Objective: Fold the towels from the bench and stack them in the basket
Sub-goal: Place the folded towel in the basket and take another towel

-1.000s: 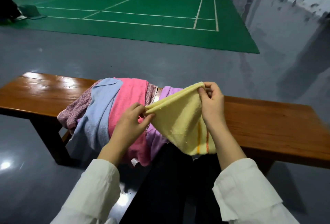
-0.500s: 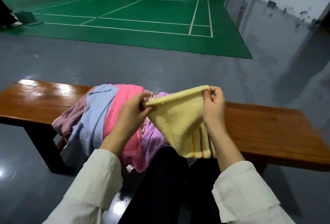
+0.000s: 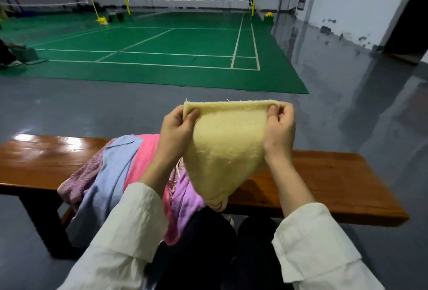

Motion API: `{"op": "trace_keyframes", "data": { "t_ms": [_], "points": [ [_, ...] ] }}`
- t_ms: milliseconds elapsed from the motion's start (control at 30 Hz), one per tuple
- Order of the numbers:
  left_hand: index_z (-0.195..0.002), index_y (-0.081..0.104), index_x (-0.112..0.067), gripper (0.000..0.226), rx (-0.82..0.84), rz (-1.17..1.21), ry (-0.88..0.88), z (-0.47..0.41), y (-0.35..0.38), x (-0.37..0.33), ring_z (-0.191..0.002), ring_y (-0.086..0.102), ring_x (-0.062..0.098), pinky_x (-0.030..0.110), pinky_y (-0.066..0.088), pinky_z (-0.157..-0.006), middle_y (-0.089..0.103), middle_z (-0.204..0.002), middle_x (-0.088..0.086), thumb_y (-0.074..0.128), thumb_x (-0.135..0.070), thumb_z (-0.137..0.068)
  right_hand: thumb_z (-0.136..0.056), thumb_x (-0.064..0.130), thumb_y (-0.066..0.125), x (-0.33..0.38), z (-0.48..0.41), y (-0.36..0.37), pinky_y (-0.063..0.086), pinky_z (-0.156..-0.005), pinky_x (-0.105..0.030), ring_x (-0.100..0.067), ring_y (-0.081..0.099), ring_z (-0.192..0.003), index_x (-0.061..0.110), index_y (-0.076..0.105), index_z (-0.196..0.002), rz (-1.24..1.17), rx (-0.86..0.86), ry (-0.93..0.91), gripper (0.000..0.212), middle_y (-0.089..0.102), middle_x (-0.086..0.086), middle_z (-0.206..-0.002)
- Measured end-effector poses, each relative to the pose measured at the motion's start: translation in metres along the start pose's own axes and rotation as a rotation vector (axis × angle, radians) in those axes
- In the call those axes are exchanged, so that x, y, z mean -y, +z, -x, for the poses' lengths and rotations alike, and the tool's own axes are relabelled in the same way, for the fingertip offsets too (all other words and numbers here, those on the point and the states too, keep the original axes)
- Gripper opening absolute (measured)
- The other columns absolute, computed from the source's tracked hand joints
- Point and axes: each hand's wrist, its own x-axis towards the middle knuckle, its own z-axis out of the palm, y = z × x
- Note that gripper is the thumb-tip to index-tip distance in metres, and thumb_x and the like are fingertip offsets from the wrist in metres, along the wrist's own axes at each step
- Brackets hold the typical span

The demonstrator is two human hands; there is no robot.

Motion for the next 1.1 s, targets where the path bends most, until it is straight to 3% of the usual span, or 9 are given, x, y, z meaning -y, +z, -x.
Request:
{"op": "trace_keyframes", "data": {
  "t_ms": [133, 300, 400, 633, 800, 867, 967, 1033, 1100],
  "points": [
    [-0.075, 0.056, -0.002, 0.023, -0.002, -0.022, 0.017, -0.011, 0.001, -0.015, -0.055, 0.033, 0.004, 0.022, 0.029, -0.053, 0.042, -0.062, -0.003, 0.055, -0.014, -0.095, -0.102, 0.019, 0.040, 0.012, -0.012, 0.000, 0.034, -0.051, -0.011, -0.002, 0.039, -0.061, 0.012, 0.046, -0.095, -0.021, -0.007, 0.021, 0.012, 0.044, 0.008, -0.072],
    [-0.083, 0.063, -0.026, 0.023, 0.022, -0.019, 0.002, -0.031, -0.003, -0.011, -0.069, 0.050, -0.001, 0.021, 0.041, -0.066, 0.062, -0.078, -0.009, 0.052, -0.011, -0.096, -0.101, 0.020, 0.044, 0.003, -0.032, 0.014, 0.039, -0.062, -0.024, -0.011, 0.048, -0.075, 0.014, 0.051, -0.097, -0.029, 0.082, 0.147, 0.011, 0.052, 0.007, -0.079],
    [-0.079, 0.060, -0.027, 0.028, -0.011, -0.004, 0.061, -0.049, -0.001, -0.024, -0.065, 0.048, -0.008, 0.014, 0.039, -0.063, 0.059, -0.075, -0.011, 0.050, -0.007, -0.096, -0.101, 0.019, 0.044, 0.017, -0.049, 0.021, 0.036, -0.056, -0.011, -0.007, 0.045, -0.070, 0.014, 0.051, -0.097, -0.060, 0.061, 0.110, 0.009, 0.050, 0.008, -0.076],
    [-0.078, 0.053, -0.022, 0.024, -0.045, -0.041, 0.185, -0.051, -0.002, -0.032, -0.066, 0.043, -0.003, 0.018, 0.034, -0.063, 0.051, -0.069, -0.013, 0.049, -0.007, -0.096, -0.101, 0.018, 0.043, 0.028, -0.050, 0.019, 0.035, -0.054, -0.011, -0.002, 0.042, -0.063, 0.013, 0.049, -0.095, -0.094, -0.021, 0.044, 0.010, 0.047, 0.008, -0.073],
    [-0.078, 0.049, -0.024, 0.023, -0.004, -0.221, 0.024, 0.010, -0.004, 0.041, -0.059, 0.042, -0.005, 0.022, 0.033, -0.059, 0.050, -0.065, -0.010, 0.051, -0.008, -0.095, -0.100, 0.014, 0.044, -0.046, 0.014, 0.018, 0.036, -0.056, -0.012, -0.008, 0.043, -0.067, 0.011, 0.048, -0.094, -0.036, 0.049, 0.182, 0.008, 0.047, 0.006, -0.075],
    [-0.084, 0.055, -0.026, 0.022, 0.044, -0.258, -0.063, 0.038, -0.004, 0.075, -0.064, 0.045, -0.005, 0.024, 0.036, -0.063, 0.057, -0.073, -0.012, 0.052, -0.007, -0.094, -0.099, 0.011, 0.046, -0.078, 0.041, 0.016, 0.035, -0.057, -0.015, -0.012, 0.045, -0.072, 0.010, 0.049, -0.093, -0.011, 0.063, 0.237, 0.007, 0.048, 0.006, -0.076],
    [-0.093, 0.062, -0.024, 0.017, 0.094, -0.268, -0.199, 0.073, -0.003, 0.117, -0.072, 0.049, -0.001, 0.014, 0.037, -0.066, 0.061, -0.081, -0.013, 0.053, -0.010, -0.095, -0.099, 0.014, 0.045, -0.118, 0.075, 0.013, 0.036, -0.059, -0.012, -0.012, 0.047, -0.077, 0.012, 0.050, -0.095, 0.047, 0.110, 0.351, 0.007, 0.051, 0.007, -0.081],
    [-0.090, 0.061, -0.024, 0.013, 0.094, -0.268, -0.259, 0.081, -0.002, 0.132, -0.071, 0.050, 0.001, 0.013, 0.036, -0.064, 0.060, -0.078, -0.013, 0.055, -0.014, -0.094, -0.100, 0.018, 0.044, -0.133, 0.088, 0.014, 0.040, -0.066, -0.022, -0.013, 0.050, -0.080, 0.012, 0.051, -0.098, 0.052, 0.144, 0.410, 0.010, 0.054, 0.007, -0.085],
    [-0.083, 0.058, -0.024, 0.012, 0.082, -0.281, -0.299, 0.078, 0.002, 0.138, -0.067, 0.048, 0.002, 0.023, 0.034, -0.062, 0.057, -0.072, -0.013, 0.056, -0.018, -0.094, -0.101, 0.020, 0.043, -0.140, 0.090, 0.018, 0.041, -0.069, -0.029, -0.014, 0.051, -0.081, 0.012, 0.051, -0.100, 0.055, 0.142, 0.448, 0.011, 0.054, 0.006, -0.086]
  ]
}}
